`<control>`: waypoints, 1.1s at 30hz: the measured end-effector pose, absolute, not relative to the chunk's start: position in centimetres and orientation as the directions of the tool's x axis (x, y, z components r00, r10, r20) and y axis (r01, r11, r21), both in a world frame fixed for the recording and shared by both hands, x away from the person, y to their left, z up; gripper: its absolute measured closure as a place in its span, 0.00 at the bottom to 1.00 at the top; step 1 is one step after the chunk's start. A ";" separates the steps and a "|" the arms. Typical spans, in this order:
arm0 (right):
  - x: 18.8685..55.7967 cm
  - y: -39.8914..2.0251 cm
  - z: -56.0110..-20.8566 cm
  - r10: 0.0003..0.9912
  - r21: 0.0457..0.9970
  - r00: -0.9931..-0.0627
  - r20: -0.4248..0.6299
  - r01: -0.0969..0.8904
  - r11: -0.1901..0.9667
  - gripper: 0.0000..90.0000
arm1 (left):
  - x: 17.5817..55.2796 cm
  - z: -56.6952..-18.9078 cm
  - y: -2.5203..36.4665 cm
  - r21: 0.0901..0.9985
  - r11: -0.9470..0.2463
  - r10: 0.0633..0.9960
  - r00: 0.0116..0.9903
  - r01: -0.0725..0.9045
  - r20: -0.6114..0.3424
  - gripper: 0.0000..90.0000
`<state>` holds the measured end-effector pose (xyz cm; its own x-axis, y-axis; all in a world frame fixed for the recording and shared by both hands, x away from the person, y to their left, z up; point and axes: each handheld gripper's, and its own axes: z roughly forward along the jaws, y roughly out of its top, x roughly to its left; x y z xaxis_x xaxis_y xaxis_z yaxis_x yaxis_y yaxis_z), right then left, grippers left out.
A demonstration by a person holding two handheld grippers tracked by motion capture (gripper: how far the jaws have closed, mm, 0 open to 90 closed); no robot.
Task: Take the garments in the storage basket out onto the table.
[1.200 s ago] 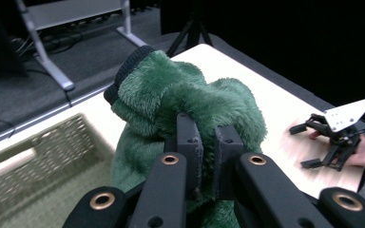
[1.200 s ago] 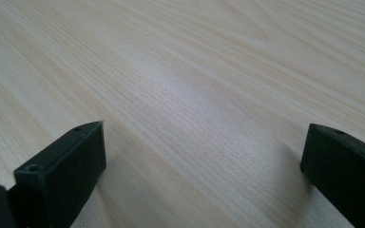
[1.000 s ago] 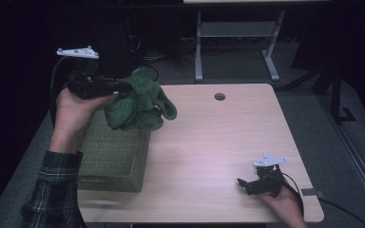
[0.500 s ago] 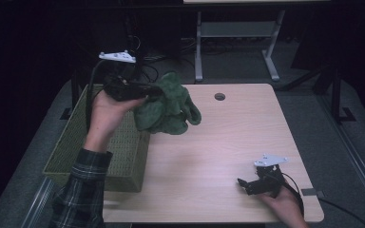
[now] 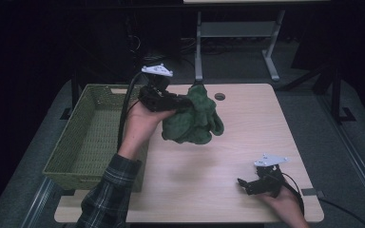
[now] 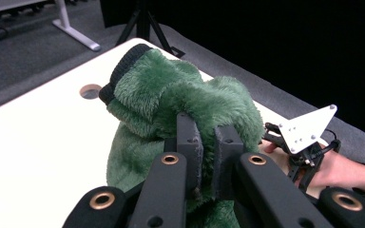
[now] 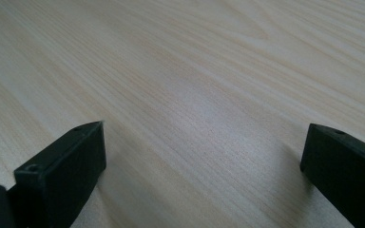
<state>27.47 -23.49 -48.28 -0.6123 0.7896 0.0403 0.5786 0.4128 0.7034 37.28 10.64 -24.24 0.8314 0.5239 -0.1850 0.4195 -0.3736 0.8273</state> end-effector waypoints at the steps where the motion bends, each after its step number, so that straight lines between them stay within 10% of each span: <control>1: 27.5 -23.5 -48.3 0.790 0.703 -0.612 0.041 0.579 0.413 0.01 | 37.2 -24.5 10.4 0.829 -0.371 0.524 0.832 0.418 -0.186 0.94; 33: 27.4 -23.5 -48.3 0.788 0.702 -0.614 0.043 0.580 0.413 0.01 | 38.2 -39.1 1.5 0.719 -0.419 0.499 0.802 0.554 -0.327 0.94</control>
<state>27.44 -23.46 -48.29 -0.6135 0.7885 0.0430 0.5802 0.4132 0.7019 38.17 1.49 -39.07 0.8022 0.4993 -0.3273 0.5542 -0.4186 0.7195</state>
